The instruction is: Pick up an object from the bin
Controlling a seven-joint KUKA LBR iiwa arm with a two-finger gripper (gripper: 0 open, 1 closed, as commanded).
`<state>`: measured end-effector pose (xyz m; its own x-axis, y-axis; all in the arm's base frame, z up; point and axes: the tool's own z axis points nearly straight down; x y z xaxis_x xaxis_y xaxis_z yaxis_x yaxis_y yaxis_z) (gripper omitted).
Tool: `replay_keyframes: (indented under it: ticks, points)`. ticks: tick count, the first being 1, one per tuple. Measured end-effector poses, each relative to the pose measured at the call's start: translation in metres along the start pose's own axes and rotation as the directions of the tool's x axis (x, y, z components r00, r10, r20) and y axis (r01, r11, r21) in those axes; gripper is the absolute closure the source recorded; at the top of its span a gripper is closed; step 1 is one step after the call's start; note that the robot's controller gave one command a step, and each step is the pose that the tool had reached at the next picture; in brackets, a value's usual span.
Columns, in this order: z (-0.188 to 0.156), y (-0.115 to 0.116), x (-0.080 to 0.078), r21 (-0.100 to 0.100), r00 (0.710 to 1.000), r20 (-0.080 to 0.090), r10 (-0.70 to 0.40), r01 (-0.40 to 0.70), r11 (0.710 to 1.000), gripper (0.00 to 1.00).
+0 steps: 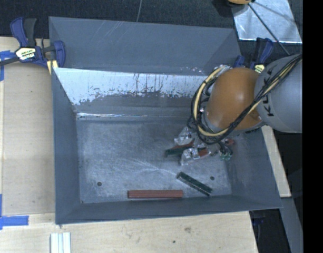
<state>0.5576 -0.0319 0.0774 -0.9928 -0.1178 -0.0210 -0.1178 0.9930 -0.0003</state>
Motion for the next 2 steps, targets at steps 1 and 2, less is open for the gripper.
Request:
replay_keyframes:
  ticks: [1,2]
  points:
    - [0.0,0.0,0.0,0.0,1.0,0.0,0.001,-0.001,1.0,1.0]
    - [-0.168,0.029,-0.013,0.0,0.998,-0.01,-0.055,0.055,0.998,1.0]
